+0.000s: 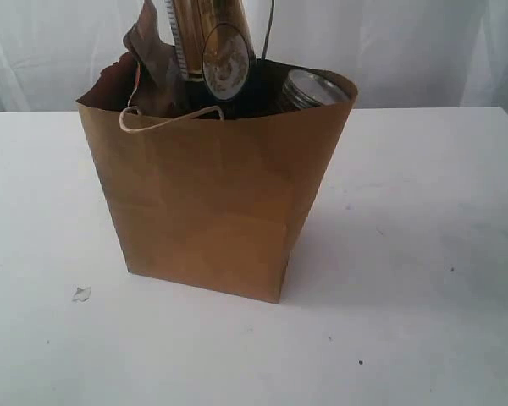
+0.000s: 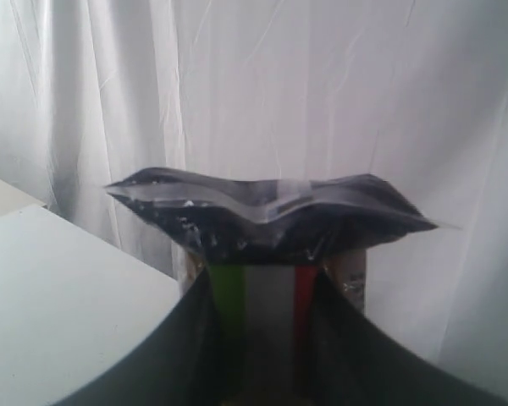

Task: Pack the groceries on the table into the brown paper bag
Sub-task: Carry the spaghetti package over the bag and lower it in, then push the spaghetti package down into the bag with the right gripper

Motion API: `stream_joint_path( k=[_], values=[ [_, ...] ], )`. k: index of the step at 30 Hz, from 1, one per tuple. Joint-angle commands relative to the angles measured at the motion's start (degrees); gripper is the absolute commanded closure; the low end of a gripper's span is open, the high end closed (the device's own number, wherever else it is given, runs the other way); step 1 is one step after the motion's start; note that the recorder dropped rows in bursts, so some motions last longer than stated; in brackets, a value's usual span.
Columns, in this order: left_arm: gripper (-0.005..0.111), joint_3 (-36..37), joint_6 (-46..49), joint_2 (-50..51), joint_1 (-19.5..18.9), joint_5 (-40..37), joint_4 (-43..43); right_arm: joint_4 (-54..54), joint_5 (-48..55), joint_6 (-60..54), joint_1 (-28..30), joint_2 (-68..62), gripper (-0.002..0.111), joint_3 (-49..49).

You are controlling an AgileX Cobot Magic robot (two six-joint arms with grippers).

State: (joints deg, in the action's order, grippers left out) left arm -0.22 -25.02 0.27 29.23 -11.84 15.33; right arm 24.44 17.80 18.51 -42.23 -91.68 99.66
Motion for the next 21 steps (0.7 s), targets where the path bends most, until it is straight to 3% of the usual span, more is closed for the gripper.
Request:
stream_joint_path(
  k=[1,21],
  values=[
    [0.106,0.2,-0.5,-0.3,0.1,-0.3,0.2,0.9,-1.4,-0.6,0.0,-0.6,0.108,1.1],
    [0.106,0.2,-0.5,-0.3,0.1,-0.3,0.2,-2.2,10.0,-0.5,0.0,-4.5,0.108,0.9]
  ],
)
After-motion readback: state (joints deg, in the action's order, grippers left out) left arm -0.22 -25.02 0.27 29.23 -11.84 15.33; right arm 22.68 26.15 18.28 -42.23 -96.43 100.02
